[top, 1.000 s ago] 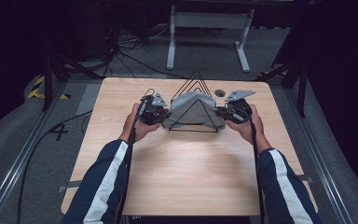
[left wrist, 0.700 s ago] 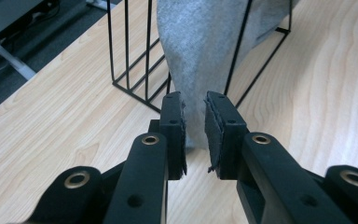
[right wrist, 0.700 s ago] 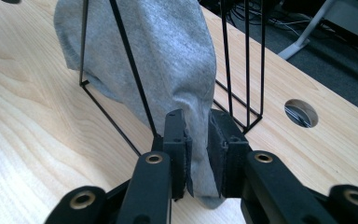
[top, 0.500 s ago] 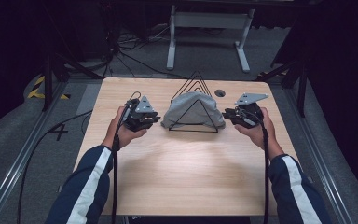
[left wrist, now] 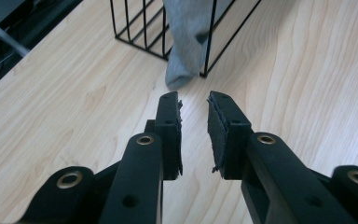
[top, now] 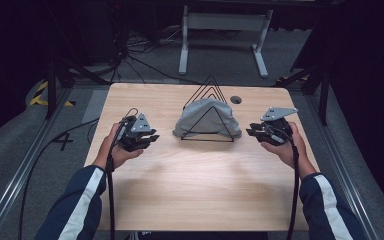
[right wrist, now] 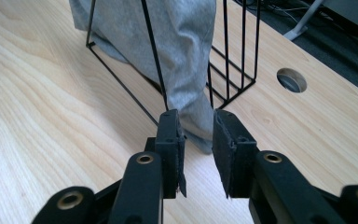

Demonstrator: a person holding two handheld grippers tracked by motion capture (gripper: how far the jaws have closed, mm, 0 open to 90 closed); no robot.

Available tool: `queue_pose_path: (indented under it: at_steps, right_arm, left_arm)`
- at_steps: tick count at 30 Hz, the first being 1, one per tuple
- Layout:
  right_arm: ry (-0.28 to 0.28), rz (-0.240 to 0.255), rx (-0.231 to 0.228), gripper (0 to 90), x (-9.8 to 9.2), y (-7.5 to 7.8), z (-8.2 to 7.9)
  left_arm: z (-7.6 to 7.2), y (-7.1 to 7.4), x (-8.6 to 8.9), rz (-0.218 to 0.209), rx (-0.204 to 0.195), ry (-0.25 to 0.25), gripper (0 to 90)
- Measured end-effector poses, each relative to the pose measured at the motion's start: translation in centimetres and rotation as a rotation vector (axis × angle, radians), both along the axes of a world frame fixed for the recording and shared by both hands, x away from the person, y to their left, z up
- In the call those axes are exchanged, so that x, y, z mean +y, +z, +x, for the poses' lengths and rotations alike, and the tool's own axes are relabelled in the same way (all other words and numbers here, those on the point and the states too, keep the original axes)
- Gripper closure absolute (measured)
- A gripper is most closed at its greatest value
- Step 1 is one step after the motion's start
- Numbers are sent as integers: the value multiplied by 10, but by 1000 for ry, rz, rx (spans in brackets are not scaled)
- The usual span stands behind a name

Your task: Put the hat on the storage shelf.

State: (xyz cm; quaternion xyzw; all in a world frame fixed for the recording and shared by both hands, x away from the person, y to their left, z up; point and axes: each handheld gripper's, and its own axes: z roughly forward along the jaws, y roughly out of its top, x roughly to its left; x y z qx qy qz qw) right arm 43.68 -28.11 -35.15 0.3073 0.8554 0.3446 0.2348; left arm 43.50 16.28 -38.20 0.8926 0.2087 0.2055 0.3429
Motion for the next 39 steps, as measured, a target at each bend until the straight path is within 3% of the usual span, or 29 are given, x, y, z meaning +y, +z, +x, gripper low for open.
queue_pose_path:
  at_steps: [6, 22, 30, 39]
  right_arm:
    - [-1, -11, -2, 703, -7, -4, -11]
    - [-11, -63, -1, 614, -30, -26, -43]
    - [-23, -61, 14, 569, -48, -41, -61]
    - [-36, -42, 37, 504, -65, -64, -79]
  left_arm:
    - [-10, -6, 14, 16, 15, 12, 733]
    - [-45, -31, 43, 113, 66, 15, 694]
    - [-61, -43, 59, 108, 89, 25, 592]
    - [-81, -61, 80, 69, 114, 58, 437]
